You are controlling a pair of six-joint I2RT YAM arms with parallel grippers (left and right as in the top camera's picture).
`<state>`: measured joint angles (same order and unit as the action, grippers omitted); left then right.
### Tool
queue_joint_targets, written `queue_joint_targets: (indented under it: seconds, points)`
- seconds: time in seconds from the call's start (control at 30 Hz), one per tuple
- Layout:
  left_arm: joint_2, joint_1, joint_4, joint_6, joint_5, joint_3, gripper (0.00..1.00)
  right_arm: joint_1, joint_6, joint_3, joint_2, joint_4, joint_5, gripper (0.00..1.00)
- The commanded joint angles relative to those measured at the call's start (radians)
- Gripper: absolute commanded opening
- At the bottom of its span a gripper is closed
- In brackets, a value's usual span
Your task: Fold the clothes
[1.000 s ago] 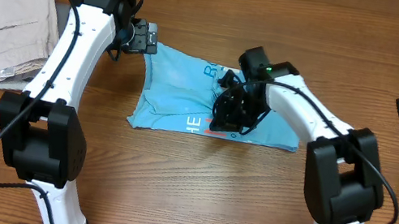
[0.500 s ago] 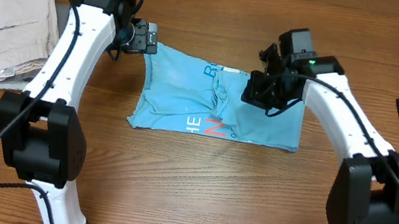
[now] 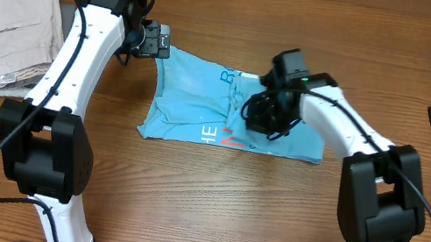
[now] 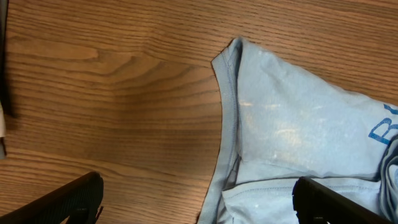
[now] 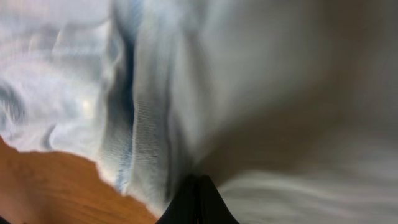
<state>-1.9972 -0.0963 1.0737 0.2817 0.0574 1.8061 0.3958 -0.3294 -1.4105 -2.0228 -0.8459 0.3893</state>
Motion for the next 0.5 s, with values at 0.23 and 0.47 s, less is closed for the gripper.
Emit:
queue_joint_targets:
  seconds: [0.23,0.47]
  points:
    - [0.008,0.005,-0.002,-0.005,0.009,0.009,1.0,0.106,-0.019,0.004,0.0,0.005,-0.042,0.07]
    - [0.008,0.005,-0.002,-0.005,0.009,0.009,1.0,0.019,0.13,-0.109,0.077,-0.114,0.122,0.05]
